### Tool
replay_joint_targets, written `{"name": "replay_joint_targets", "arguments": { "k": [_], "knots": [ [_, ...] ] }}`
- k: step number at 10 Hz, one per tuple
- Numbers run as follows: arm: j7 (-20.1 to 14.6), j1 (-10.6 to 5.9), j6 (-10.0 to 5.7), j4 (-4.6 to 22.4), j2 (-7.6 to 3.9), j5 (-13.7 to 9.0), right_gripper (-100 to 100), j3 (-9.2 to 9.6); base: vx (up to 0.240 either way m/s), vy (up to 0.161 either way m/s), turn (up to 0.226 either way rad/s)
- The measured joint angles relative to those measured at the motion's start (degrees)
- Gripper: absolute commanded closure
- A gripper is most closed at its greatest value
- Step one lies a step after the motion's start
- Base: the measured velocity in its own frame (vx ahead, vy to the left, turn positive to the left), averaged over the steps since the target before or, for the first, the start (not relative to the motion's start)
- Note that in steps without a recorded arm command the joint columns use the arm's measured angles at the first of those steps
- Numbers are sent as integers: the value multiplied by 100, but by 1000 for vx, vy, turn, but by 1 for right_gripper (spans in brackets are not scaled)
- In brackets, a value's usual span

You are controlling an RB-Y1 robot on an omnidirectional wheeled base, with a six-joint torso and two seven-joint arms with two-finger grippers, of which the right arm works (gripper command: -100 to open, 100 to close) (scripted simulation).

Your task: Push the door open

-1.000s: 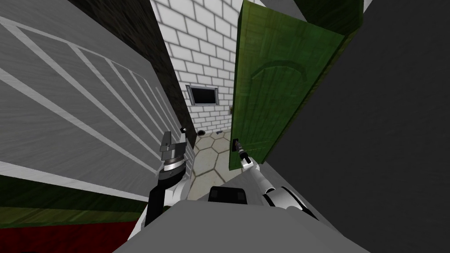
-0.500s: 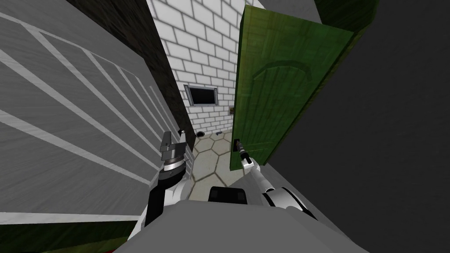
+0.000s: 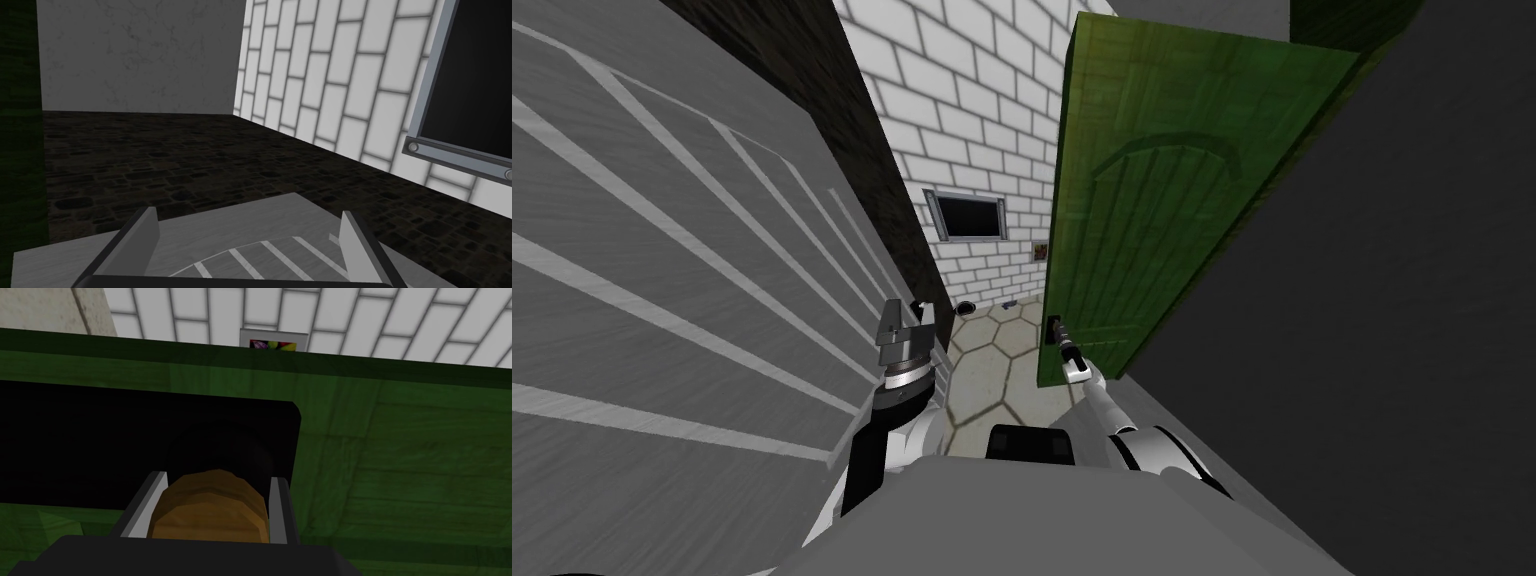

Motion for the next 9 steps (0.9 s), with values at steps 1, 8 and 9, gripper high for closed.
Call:
{"name": "replay_joint_targets", "arguments": {
  "k": [1,8,9],
  "knots": [
    [51,64,56,-89,7,-10,100,-73,154,124,-77],
    [423,64,92,-37,92,-120,100,-627,152,123,-61],
    [454,77,109,-56,101,-132,100,-690,157,90,-53]
  ]
}}
